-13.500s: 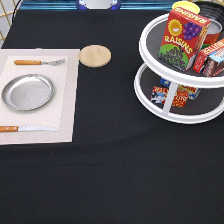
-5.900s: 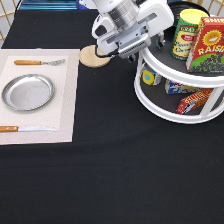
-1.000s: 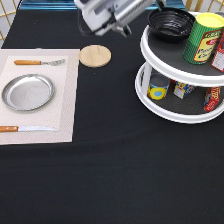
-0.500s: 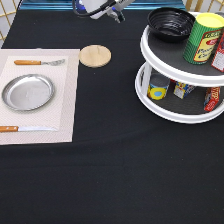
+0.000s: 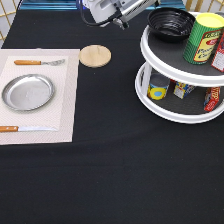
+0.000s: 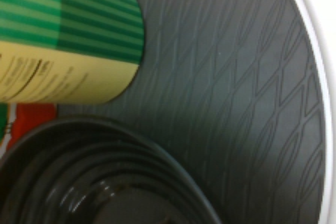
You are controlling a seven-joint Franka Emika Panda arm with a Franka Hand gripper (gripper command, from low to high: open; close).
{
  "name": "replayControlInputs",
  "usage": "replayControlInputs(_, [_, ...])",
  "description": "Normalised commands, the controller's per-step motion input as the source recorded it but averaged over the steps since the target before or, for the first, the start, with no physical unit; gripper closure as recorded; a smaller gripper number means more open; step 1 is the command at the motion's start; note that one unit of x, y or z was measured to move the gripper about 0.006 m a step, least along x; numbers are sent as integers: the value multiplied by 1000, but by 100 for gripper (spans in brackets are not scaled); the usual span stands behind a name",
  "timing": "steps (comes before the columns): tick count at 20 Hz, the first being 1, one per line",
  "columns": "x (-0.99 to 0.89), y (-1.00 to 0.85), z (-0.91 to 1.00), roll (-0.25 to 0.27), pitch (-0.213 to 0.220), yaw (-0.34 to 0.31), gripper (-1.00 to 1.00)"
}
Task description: Pick up the bowl from the lazy Susan and put bowl on the plate
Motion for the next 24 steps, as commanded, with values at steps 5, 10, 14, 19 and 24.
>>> replayControlInputs(5, [-178, 165, -13, -159, -128, -204, -100])
replayControlInputs(10, [-497, 210, -4, -152, -43, -140, -100])
replayControlInputs(14, [-853, 426, 0, -184, -85, -12, -100])
replayControlInputs(19, [-872, 507, -14, -199, -125, 2, -100])
replayControlInputs(24, [-554, 417, -37, -120, -93, -1, -100])
